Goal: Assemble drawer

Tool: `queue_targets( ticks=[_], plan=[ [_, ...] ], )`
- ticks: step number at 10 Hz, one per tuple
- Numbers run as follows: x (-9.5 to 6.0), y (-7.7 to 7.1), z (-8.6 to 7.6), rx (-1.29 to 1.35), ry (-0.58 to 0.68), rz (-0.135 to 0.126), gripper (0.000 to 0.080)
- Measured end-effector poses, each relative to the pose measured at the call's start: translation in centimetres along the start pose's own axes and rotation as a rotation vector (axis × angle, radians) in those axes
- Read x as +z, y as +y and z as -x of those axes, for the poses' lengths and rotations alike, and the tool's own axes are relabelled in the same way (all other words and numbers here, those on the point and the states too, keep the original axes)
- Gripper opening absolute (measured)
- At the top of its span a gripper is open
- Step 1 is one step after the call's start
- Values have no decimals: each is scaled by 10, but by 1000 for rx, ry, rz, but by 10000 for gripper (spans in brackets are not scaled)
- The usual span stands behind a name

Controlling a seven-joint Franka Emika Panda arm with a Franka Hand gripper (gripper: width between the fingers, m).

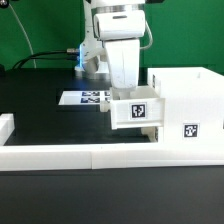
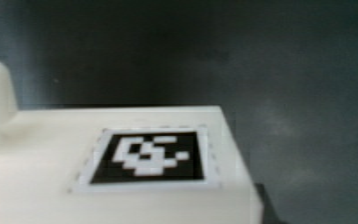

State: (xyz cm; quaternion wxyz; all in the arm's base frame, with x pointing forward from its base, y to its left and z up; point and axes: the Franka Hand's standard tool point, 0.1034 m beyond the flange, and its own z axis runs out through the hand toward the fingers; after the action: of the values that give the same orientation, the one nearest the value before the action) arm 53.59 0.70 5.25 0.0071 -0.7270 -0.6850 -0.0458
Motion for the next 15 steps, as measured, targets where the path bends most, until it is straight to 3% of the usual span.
queue_targets(
  ticks=[10,12,15],
  plan=[
    [0,2,0,-44,-20,9,42],
    [1,3,-2,-57,-18,30,42],
    [3,1,-7,-28,-33,40,42]
  ],
)
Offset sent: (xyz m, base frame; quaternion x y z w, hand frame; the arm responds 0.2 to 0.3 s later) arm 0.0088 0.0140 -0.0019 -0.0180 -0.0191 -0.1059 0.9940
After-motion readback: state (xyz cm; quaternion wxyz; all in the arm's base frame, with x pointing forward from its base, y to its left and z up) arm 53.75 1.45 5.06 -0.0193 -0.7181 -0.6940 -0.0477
